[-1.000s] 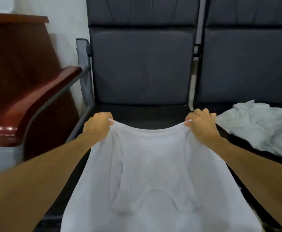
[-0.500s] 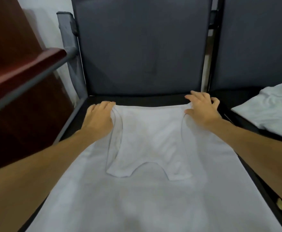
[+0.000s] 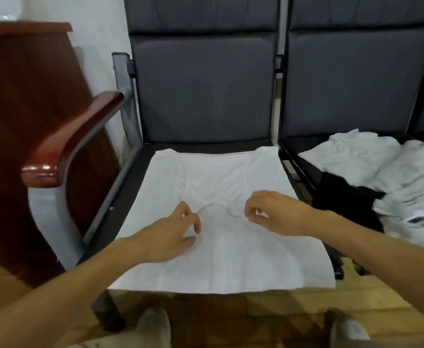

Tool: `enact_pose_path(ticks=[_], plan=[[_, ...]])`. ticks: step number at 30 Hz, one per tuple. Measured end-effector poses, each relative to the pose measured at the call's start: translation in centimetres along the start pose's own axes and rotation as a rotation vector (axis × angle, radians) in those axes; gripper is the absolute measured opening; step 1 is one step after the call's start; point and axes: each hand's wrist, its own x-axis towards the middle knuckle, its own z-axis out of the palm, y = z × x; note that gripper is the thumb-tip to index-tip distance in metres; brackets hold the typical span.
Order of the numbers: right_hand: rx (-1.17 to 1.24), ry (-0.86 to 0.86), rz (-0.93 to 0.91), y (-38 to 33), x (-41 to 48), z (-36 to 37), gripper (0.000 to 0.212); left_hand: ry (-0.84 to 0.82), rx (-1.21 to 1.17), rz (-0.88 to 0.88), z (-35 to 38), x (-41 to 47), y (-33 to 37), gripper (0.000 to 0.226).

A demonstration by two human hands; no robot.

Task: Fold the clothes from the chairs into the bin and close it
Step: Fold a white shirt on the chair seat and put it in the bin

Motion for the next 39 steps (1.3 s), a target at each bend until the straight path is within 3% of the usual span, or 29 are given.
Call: enact_pose_path(ticks=[4, 8, 13, 16, 19, 23, 25, 27, 30, 35, 39], plan=[[0.034, -0.204, -0.051, -3.5, -2.8, 0.5, 0.017, -0.154, 0.027, 0.040, 0.9, -2.2, 2.9, 0.029], [0.003, -0.470, -0.054, -5.5, -3.1, 0.5, 0.032, -0.096, 0.025, 0.104, 1.6, -2.0, 5.0, 0.035], [-0.073, -0.553, -0.084, -4.8, -3.9, 1.1, 0.037, -0.168, 0.336, 0.180, 4.2, -0.8, 5.3, 0.041], [-0.100, -0.518, -0.071, -3.9, -4.4, 1.5, 0.042, -0.073, 0.521, 0.305, 5.2, 0.0, 6.2, 0.054], [-0.179, -0.466, -0.110, -3.4, -4.7, 2.0, 0.048, 0.135, 0.452, 0.469, 5.2, 0.6, 6.9, 0.045], [-0.372, -0.357, -0.182, -3.8, -5.4, 2.6, 0.052, -0.182, 0.250, 0.294, 4.2, 1.2, 5.6, 0.017], [-0.429, -0.289, -0.205, -4.3, -5.8, 3.2, 0.051, -0.168, 0.114, 0.244, 3.8, 1.3, 5.1, 0.007], [-0.421, -0.221, -0.216, -4.5, -6.2, 3.5, 0.037, -0.134, -0.041, 0.185, 3.7, 1.2, 4.8, 0.006], [-0.322, -0.156, -0.194, -4.2, -6.4, 2.8, 0.007, -0.061, -0.244, 0.103, 3.4, 0.8, 4.4, 0.006], [-0.018, -0.030, 0.018, -2.1, -6.2, 0.7, 0.023, 0.060, -0.501, -0.048, 2.1, 1.2, 4.2, 0.014], [0.318, 0.126, 0.236, -0.5, -5.6, -0.2, 0.029, 0.174, -0.426, -0.093, 1.7, 2.1, 4.9, 0.019]])
